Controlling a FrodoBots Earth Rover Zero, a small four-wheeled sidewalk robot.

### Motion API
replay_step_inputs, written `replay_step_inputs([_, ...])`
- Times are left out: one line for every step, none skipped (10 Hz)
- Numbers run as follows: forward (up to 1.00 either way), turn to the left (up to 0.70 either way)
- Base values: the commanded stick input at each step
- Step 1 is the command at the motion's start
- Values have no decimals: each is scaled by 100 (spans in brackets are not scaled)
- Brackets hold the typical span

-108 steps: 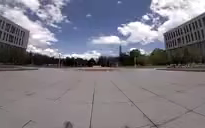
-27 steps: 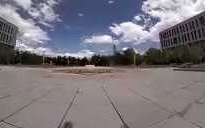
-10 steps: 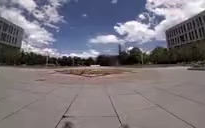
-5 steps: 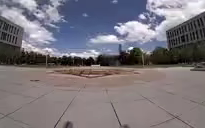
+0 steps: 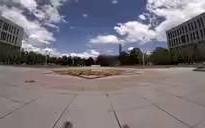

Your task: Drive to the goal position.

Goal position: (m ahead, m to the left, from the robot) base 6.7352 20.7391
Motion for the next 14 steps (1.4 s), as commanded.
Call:
replay_step_inputs([70,0])
replay_step_inputs([70,0])
replay_step_inputs([70,0])
replay_step_inputs([70,0])
replay_step_inputs([70,0])
replay_step_inputs([70,0])
replay_step_inputs([70,0])
replay_step_inputs([70,0])
replay_step_inputs([70,0])
replay_step_inputs([70,0])
replay_step_inputs([70,0])
replay_step_inputs([70,0])
replay_step_inputs([70,0])
replay_step_inputs([70,0])
